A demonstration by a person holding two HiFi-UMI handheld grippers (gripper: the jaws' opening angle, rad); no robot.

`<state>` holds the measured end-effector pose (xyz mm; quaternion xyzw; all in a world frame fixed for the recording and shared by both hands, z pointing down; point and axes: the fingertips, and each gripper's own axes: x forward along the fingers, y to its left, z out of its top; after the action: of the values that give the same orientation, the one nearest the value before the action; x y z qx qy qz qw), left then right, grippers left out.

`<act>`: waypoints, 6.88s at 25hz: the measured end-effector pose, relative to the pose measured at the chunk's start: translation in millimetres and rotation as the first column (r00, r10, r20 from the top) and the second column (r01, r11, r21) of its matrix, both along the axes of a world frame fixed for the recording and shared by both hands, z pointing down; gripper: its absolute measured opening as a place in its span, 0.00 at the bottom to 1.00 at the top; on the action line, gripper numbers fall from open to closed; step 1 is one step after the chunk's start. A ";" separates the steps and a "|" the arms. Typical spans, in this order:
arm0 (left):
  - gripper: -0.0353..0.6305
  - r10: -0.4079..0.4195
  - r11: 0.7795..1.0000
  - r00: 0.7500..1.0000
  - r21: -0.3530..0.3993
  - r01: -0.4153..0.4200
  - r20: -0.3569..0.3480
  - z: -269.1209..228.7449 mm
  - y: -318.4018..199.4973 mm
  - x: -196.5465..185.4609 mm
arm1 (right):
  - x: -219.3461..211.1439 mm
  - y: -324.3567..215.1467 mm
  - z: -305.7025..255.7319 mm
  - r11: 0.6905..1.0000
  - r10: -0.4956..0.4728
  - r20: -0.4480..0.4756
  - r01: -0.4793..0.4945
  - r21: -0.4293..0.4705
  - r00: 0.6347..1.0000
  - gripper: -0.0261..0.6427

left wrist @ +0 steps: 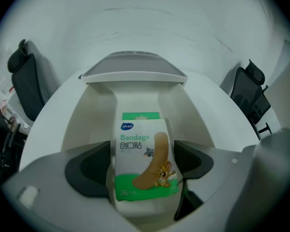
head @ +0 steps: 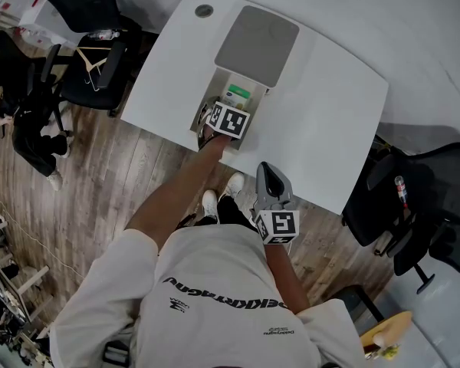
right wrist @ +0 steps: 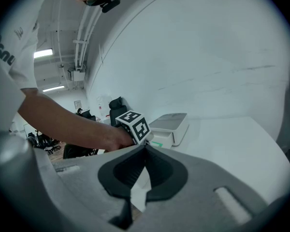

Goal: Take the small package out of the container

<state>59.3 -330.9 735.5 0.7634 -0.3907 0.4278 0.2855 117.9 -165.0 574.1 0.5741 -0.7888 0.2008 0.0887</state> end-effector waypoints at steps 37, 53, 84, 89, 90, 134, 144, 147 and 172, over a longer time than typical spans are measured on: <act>0.59 -0.053 0.997 0.998 0.052 0.056 -0.046 -16.4 4.5 -7.6 | -4.0 11.4 -5.3 1.000 0.009 0.000 -0.009 0.013 1.000 0.04; 0.59 -0.029 0.991 0.994 0.125 0.042 -0.104 -48.2 16.5 -11.0 | -13.2 25.9 -22.7 0.998 0.021 -0.006 -0.020 0.053 1.000 0.04; 0.59 0.027 0.950 0.967 0.307 0.055 -0.254 -125.3 74.7 -39.5 | -42.1 55.5 -55.6 0.990 0.044 -0.050 -0.037 0.134 0.998 0.04; 0.59 0.037 0.939 0.962 0.339 0.059 -0.270 -138.7 84.0 -41.4 | -41.5 59.7 -59.7 0.988 0.056 -0.055 -0.047 0.145 0.997 0.04; 0.59 0.041 0.935 0.960 0.349 0.060 -0.276 -141.6 84.5 -42.3 | -41.5 59.6 -60.9 0.988 0.058 -0.056 -0.049 0.149 0.997 0.04; 0.59 0.109 0.840 0.914 0.528 0.125 -0.391 -206.9 199.7 -63.5 | -30.6 101.2 -78.3 0.979 0.039 -0.004 -0.037 0.202 0.999 0.04; 0.59 0.145 0.809 0.904 0.574 0.126 -0.403 -220.9 212.2 -72.4 | -34.2 101.8 -82.7 0.977 0.034 -0.013 -0.030 0.212 0.999 0.04; 0.59 0.151 0.801 0.899 0.584 0.132 -0.411 -227.2 215.7 -72.7 | -31.8 102.3 -82.1 0.977 0.035 -0.012 -0.032 0.210 0.999 0.04; 0.59 0.122 0.777 0.899 0.604 0.176 -0.421 -232.7 230.7 -85.2 | -31.6 101.6 -83.4 0.975 0.030 -0.018 -0.025 0.221 0.999 0.03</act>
<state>-25.8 -100.1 502.8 0.8844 -0.4476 0.0861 0.1009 86.4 -63.4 490.7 0.5932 -0.7973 0.1072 0.0299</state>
